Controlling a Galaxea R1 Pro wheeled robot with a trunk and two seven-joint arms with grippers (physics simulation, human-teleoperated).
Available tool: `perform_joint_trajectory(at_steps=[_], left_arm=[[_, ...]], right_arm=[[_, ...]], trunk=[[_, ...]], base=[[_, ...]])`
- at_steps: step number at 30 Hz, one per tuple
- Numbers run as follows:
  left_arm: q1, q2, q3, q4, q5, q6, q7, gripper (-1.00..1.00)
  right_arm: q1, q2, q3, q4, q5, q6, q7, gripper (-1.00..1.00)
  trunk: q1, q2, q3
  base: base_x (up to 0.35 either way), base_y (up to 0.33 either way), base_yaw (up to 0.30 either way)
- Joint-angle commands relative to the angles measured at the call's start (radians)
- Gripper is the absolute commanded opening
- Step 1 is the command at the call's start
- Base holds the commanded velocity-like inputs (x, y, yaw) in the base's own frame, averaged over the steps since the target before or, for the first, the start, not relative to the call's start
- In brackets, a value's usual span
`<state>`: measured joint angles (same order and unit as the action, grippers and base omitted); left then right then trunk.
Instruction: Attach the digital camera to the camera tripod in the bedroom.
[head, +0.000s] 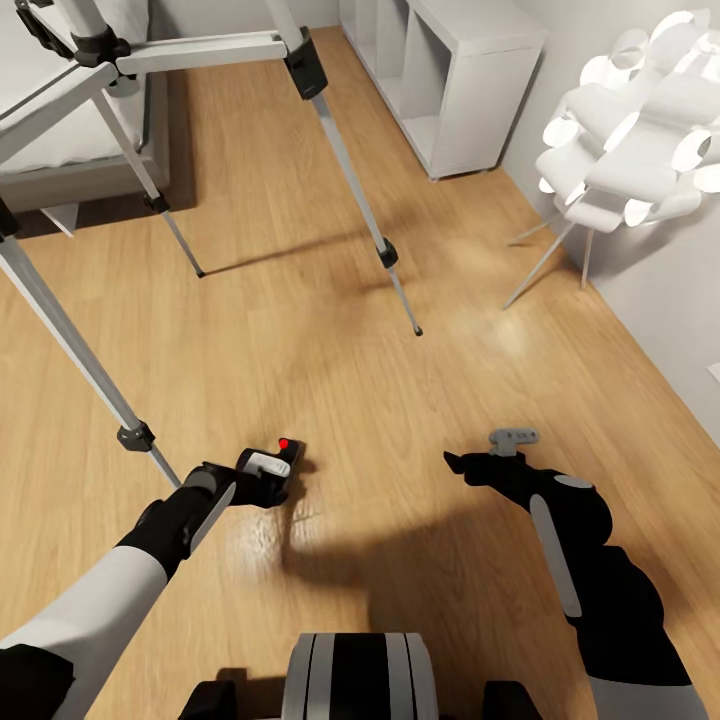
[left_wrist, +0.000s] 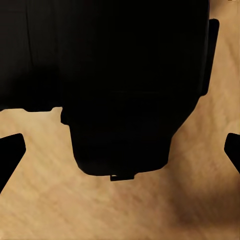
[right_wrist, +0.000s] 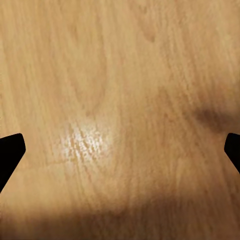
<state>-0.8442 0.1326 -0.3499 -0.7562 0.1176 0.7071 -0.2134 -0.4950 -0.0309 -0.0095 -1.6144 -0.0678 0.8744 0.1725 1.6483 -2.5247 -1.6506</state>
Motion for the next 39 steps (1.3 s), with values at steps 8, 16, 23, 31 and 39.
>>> perform_joint_trajectory(at_steps=[8,16,23,31,39], left_arm=[[-0.001,0.001,-0.004,-0.008,0.01,0.004,0.005,1.0],[-0.002,0.004,-0.005,-0.016,0.01,0.003,0.005,1.0],[-0.002,0.005,-0.006,-0.018,0.01,0.003,0.006,1.0],[0.0,0.006,-0.002,-0.02,0.008,-0.013,0.014,1.0],[0.001,0.006,-0.002,-0.02,0.008,-0.023,0.017,1.0]], right_arm=[[0.001,0.0,0.0,-0.001,-0.006,0.005,-0.001,1.0],[0.002,0.001,0.0,-0.001,-0.006,0.006,-0.001,1.0],[0.002,0.001,0.0,-0.001,-0.006,0.006,-0.001,1.0],[0.003,0.001,0.001,-0.001,-0.006,0.006,-0.001,1.0],[0.004,0.001,0.017,-0.001,-0.006,0.006,-0.001,1.0]], trunk=[[0.0,0.0,-0.001],[0.002,-0.001,-0.016],[0.002,-0.001,-0.016],[0.002,-0.001,-0.016],[0.002,-0.001,-0.016]], base=[[0.0,0.0,0.0],[0.0,0.0,0.0],[0.0,0.0,0.0],[0.0,0.0,0.0],[0.0,0.0,0.0]])
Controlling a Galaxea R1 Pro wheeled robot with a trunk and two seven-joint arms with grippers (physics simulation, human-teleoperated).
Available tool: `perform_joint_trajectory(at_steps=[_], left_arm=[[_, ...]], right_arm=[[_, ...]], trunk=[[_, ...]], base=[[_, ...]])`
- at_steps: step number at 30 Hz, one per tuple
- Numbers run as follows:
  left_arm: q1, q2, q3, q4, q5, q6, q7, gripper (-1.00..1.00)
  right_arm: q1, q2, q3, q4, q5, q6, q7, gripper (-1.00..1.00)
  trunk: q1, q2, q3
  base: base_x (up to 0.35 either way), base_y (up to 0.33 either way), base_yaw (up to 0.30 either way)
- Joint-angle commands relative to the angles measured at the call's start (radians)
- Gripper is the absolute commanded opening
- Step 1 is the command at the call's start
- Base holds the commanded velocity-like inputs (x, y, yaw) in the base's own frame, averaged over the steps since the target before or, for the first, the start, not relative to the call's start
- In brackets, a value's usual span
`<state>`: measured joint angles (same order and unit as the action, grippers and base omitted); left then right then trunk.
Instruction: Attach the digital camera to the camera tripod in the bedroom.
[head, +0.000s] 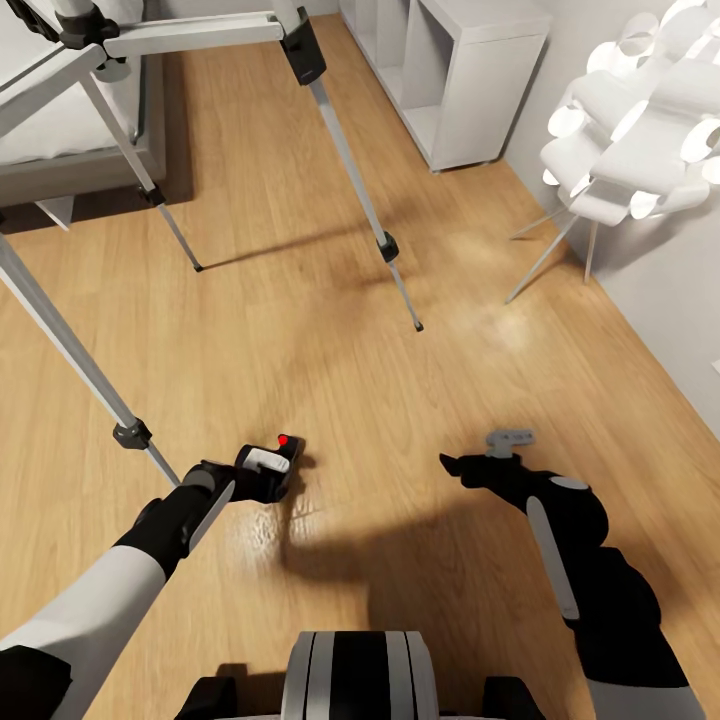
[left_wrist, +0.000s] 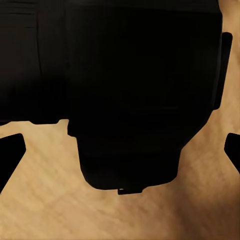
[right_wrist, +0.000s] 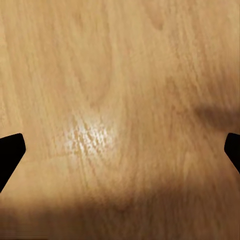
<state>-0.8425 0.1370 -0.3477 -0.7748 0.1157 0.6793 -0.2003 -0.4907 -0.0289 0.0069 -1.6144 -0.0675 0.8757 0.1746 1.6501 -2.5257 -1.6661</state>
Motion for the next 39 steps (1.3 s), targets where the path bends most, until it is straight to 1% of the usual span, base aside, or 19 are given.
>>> perform_joint_trajectory(at_steps=[1,4,10,30,39], left_arm=[[-0.001,0.001,-0.004,-0.001,0.01,0.005,0.004,1.0],[0.0,0.001,-0.005,-0.001,0.01,-0.004,0.005,1.0],[0.0,0.001,-0.007,-0.001,0.01,-0.028,0.005,1.0],[0.003,0.001,-0.01,0.003,0.011,-0.052,0.004,1.0],[0.002,0.001,-0.01,0.012,0.013,-0.074,-0.002,1.0]], right_arm=[[0.0,-0.001,0.001,-0.001,-0.006,0.005,-0.003,1.0],[0.0,-0.001,0.014,-0.001,-0.006,0.005,-0.003,1.0],[0.0,-0.002,0.023,-0.001,-0.006,0.005,-0.003,1.0],[-0.001,-0.006,0.028,-0.001,-0.006,0.005,-0.003,1.0],[-0.002,-0.006,0.028,-0.001,-0.006,0.005,-0.003,1.0]], trunk=[[0.0,0.0,-0.001],[0.0,0.0,-0.001],[0.0,0.0,-0.001],[0.0,0.0,-0.001],[0.0,0.0,-0.001]], base=[[0.0,0.0,0.0],[0.0,0.0,0.0],[0.0,0.0,0.0],[0.0,0.0,0.0],[0.0,0.0,0.0]])
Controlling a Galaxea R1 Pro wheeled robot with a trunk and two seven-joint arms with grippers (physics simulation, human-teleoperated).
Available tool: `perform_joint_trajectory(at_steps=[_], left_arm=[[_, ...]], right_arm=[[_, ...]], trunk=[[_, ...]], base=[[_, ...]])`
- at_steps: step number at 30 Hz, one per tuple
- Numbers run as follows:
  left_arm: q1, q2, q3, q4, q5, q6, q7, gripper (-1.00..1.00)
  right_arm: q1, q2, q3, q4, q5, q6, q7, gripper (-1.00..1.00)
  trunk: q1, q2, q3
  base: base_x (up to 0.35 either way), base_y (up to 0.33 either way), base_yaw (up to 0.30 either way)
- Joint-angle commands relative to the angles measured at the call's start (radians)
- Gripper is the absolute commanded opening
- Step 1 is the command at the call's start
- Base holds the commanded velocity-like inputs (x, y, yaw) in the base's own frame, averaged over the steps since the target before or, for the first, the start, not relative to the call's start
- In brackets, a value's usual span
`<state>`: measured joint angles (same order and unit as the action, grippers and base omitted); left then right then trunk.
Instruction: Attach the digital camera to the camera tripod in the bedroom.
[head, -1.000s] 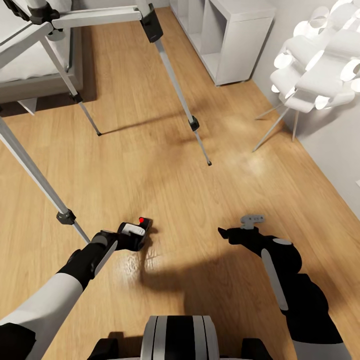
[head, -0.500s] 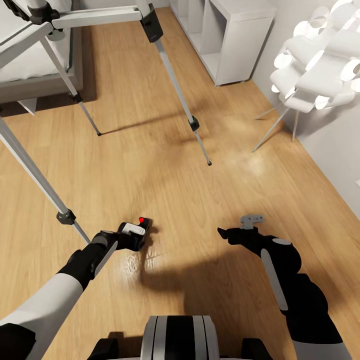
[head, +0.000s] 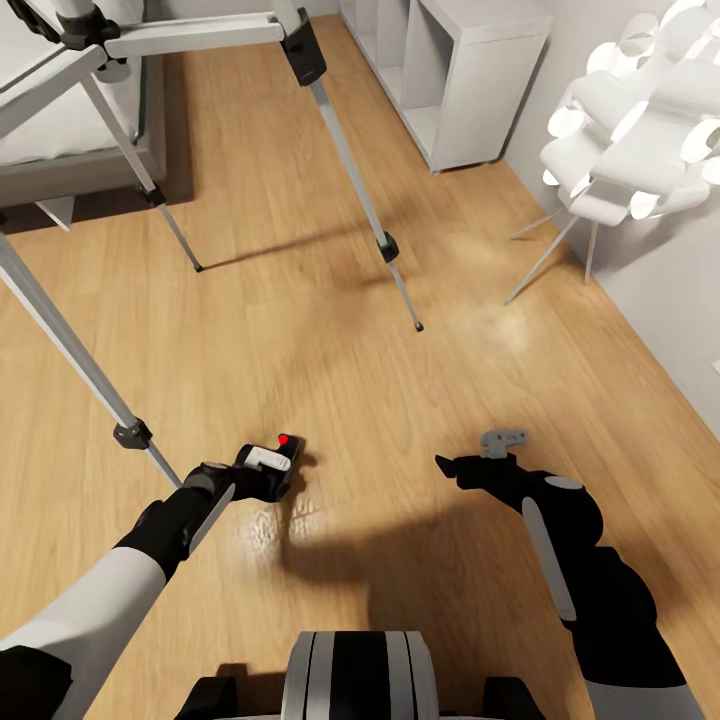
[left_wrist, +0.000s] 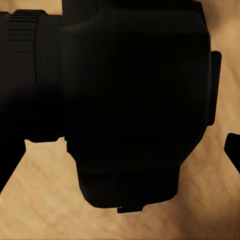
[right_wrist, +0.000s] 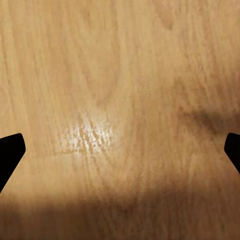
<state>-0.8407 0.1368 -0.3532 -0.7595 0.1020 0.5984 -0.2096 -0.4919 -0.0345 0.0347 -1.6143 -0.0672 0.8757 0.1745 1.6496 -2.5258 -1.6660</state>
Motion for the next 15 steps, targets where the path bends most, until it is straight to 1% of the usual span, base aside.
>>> perform_joint_trajectory(at_steps=[1,10,11,15], left_arm=[[0.0,0.001,-0.004,-0.003,0.027,0.006,0.006,1.0],[0.0,0.001,-0.004,0.009,0.029,0.001,0.002,1.0],[0.0,0.001,-0.003,0.013,0.029,0.0,0.001,-1.0],[-0.001,0.001,-0.003,0.028,0.03,-0.013,-0.001,-1.0]], right_arm=[[0.0,-0.001,0.001,-0.001,-0.006,0.005,-0.003,1.0],[0.0,0.0,0.001,-0.001,-0.006,0.005,-0.003,1.0],[-0.001,-0.001,0.001,-0.001,-0.006,0.005,-0.003,1.0],[-0.001,-0.001,0.001,-0.001,-0.006,0.005,-0.003,1.0]], trunk=[[0.0,0.0,-0.001],[0.0,0.0,-0.001],[0.0,0.0,-0.001],[0.0,0.0,-0.001]], base=[[0.0,0.0,0.0],[0.0,0.0,0.0],[0.0,0.0,0.0],[0.0,0.0,0.0]])
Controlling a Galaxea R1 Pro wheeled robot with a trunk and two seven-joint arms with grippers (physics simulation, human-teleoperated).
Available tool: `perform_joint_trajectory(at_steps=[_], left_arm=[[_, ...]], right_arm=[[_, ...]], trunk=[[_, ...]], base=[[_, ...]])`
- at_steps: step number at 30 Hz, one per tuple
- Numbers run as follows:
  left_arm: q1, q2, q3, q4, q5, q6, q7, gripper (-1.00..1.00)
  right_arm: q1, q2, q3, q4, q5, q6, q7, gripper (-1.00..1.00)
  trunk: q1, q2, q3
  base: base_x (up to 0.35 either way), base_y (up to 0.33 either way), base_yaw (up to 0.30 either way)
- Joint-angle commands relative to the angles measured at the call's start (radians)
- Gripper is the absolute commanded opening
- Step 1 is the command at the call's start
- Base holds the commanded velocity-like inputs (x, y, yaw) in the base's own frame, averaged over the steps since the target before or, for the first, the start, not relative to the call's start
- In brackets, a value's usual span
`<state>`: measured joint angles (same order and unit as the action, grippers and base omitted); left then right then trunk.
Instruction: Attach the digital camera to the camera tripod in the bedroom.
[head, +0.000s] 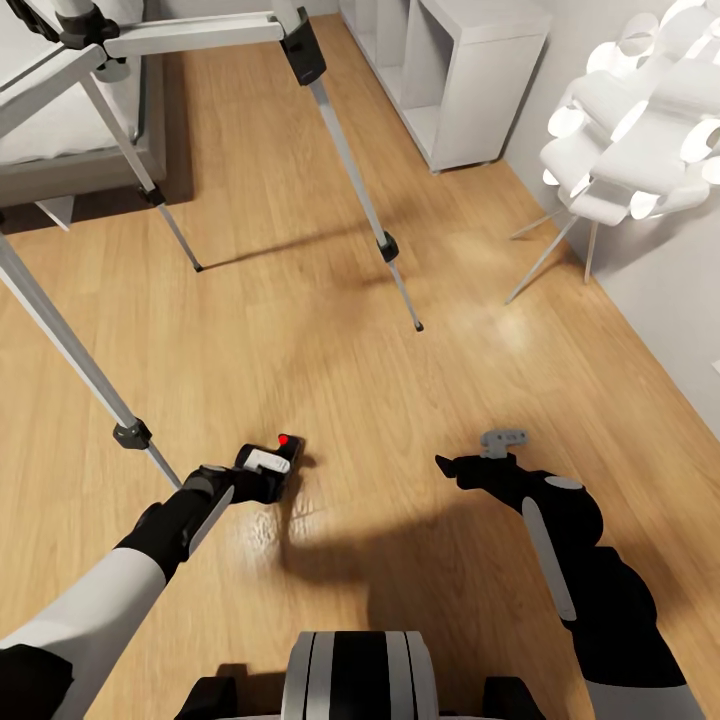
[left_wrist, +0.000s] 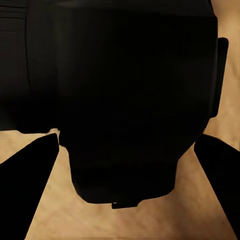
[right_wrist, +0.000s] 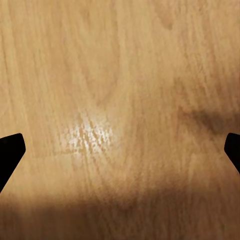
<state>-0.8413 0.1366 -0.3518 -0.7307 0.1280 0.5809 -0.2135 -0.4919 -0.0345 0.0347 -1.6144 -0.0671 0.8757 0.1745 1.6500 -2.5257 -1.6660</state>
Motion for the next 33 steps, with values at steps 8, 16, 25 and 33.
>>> perform_joint_trajectory(at_steps=[8,16,25,33], left_arm=[[-0.001,-0.003,-0.004,0.011,0.004,-0.01,0.002,-1.0],[-0.001,-0.008,-0.005,0.012,0.002,-0.013,0.002,-1.0],[0.004,-0.016,-0.004,-0.005,0.001,0.012,0.005,-1.0],[0.008,-0.014,-0.003,-0.034,0.001,0.013,0.003,-1.0]], right_arm=[[0.0,-0.001,0.001,-0.001,-0.006,0.005,-0.003,1.0],[0.0,-0.001,0.001,-0.001,-0.006,0.005,-0.003,1.0],[0.001,0.002,0.007,-0.001,-0.006,0.005,-0.003,1.0],[0.001,0.003,0.008,-0.001,-0.006,0.005,-0.003,1.0]], trunk=[[0.0,0.0,-0.001],[0.0,0.0,-0.001],[-0.002,0.001,0.019],[-0.006,0.003,0.05]], base=[[0.0,0.0,0.0],[0.0,0.0,0.0],[0.0,0.0,0.0],[0.0,0.0,0.0]])
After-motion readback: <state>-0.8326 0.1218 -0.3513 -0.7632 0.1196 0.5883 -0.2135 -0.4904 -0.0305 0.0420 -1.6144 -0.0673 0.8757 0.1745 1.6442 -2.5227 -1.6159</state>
